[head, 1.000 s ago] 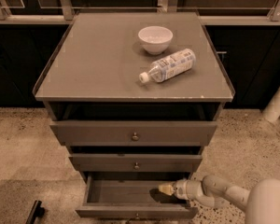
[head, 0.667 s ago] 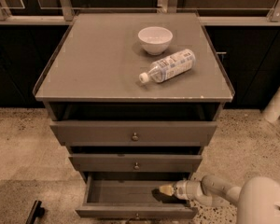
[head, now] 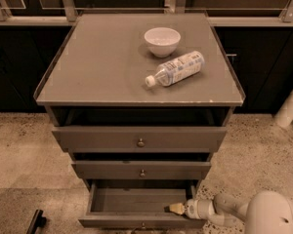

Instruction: Open bottom drawer

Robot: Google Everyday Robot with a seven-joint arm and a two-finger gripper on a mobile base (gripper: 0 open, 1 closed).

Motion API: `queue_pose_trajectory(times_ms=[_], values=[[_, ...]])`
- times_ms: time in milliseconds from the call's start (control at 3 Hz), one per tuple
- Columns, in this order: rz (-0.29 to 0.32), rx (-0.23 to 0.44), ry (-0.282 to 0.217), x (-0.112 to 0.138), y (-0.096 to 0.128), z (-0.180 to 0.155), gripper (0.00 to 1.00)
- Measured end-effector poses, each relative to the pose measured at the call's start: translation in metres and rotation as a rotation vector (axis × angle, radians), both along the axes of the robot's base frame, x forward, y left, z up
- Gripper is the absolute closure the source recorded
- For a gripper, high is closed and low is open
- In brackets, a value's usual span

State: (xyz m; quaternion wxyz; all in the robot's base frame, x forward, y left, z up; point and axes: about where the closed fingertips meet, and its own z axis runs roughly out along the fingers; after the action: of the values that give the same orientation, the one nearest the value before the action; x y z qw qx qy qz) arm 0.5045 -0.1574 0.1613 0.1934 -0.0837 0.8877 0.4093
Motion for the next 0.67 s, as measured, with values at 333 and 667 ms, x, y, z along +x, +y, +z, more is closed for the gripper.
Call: queue_pose_trajectory(times_ms=[333,667], values=[[-0.030,0.020,0.020,-0.015,-0.002,-0.003,1.00],[-0.073,0.044,0.024,-0.045,-0.008,0.001,1.00]])
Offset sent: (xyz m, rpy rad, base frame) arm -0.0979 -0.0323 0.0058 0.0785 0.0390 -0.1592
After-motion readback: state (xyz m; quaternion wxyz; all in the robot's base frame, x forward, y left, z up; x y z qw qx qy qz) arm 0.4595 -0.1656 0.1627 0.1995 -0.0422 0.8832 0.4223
